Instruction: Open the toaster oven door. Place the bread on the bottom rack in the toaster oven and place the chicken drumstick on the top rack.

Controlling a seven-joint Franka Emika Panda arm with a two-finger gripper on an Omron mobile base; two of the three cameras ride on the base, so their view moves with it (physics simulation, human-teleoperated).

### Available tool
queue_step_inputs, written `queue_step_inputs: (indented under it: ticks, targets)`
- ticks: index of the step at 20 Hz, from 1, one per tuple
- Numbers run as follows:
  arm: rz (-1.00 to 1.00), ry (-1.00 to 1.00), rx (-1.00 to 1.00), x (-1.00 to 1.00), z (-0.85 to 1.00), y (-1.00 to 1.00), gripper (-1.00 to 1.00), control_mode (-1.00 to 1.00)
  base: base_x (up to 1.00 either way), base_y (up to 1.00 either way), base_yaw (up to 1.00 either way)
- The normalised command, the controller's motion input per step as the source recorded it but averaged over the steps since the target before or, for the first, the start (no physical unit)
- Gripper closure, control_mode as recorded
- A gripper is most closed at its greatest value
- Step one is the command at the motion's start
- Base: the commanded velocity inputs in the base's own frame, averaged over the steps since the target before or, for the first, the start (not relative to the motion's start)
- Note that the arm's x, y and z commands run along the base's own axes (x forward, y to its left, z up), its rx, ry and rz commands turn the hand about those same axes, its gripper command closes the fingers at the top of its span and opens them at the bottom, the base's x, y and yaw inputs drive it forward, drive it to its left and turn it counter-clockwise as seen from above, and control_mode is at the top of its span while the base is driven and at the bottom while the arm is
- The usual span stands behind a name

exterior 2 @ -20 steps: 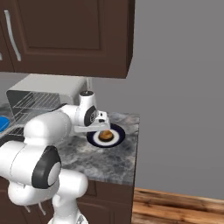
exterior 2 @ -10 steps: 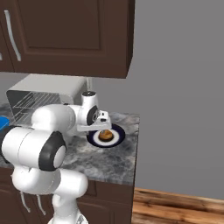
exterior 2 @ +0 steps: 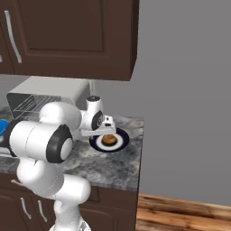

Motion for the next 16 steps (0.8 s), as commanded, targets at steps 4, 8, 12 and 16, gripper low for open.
queue_step_inputs:
  ticks: [4,8,12,16]
  targets:
    - [0.0,0.0,0.0,0.18,-0.17,0.0,-1.0,-1.0,0.0,0.0,0.0]
    - [0.0,0.0,0.0,0.19,-0.18,0.0,-1.0,-1.0,0.0,0.0,0.0]
    - [0.0,0.0,-0.01,0.2,-0.14,-0.02,-1.0,-1.0,0.0,0.0,0.0]
    - [0.0,0.0,0.0,0.18,-0.01,-0.07,-1.0,-1.0,0.0,0.0,0.0]
